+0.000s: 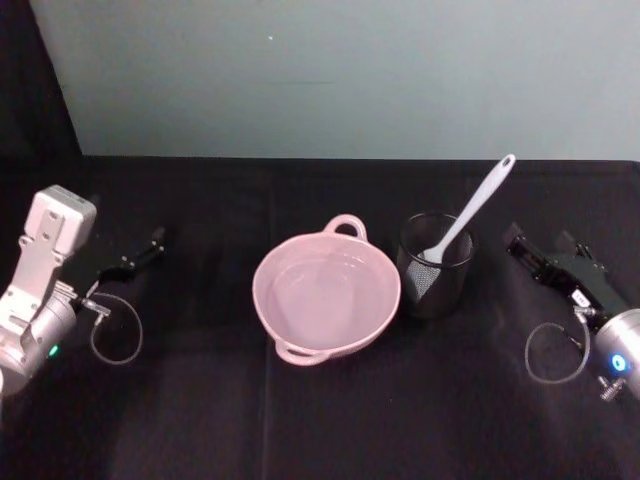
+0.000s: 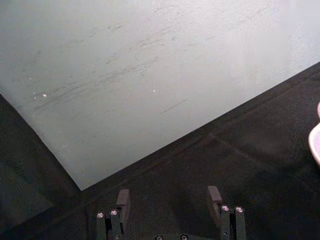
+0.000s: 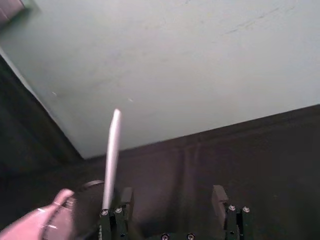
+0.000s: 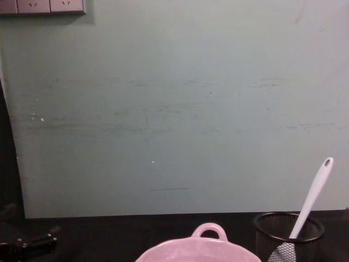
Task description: Use the one hand to pick up the spoon and stir the clear water in the bowl.
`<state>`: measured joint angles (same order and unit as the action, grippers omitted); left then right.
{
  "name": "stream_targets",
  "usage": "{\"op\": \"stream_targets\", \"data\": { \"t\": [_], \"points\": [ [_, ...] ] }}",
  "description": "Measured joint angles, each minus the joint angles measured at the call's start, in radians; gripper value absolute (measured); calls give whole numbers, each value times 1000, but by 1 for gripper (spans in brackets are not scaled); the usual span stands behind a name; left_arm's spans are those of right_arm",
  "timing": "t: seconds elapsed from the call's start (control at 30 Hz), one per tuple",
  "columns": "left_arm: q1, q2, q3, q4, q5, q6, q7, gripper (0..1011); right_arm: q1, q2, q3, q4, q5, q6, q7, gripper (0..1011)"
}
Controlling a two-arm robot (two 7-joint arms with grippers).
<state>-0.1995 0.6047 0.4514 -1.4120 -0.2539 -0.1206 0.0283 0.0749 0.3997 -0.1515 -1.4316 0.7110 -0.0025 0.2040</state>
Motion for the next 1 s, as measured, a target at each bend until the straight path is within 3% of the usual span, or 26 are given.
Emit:
{"op": "stream_targets", "data": {
  "t": [0.03, 0.13, 0.4, 0.43, 0.47, 0.5, 0.53, 0.57, 0.73, 1.0],
  "points": [
    [0, 0, 0, 0, 0, 0, 0, 1011, 0, 0, 0, 0, 0, 0, 0, 1002],
    [0, 0, 0, 0, 0, 0, 0, 1011, 41, 0, -40, 56, -126, -44, -47, 1002],
    [0, 0, 0, 0, 0, 0, 0, 1011, 147, -28, -104, 218, -339, -191, -102, 1003],
    [0, 0, 0, 0, 0, 0, 0, 1011, 156, -27, -115, 229, -373, -207, -117, 1002],
    [0, 0, 0, 0, 0, 0, 0, 1011, 170, -24, -136, 247, -442, -232, -144, 1003],
    [0, 0, 0, 0, 0, 0, 0, 1011, 176, -22, -146, 254, -474, -242, -158, 1002],
    [0, 0, 0, 0, 0, 0, 0, 1011, 183, -18, -165, 261, -535, -254, -186, 1002],
    [0, 0, 0, 0, 0, 0, 0, 1011, 185, -16, -171, 263, -560, -258, -198, 1003],
    [0, 0, 0, 0, 0, 0, 0, 1011, 188, -14, -191, 259, -647, -255, -243, 1002],
    [0, 0, 0, 0, 0, 0, 0, 1011, 190, -15, -190, 262, -640, -256, -241, 1003]
  ]
}}
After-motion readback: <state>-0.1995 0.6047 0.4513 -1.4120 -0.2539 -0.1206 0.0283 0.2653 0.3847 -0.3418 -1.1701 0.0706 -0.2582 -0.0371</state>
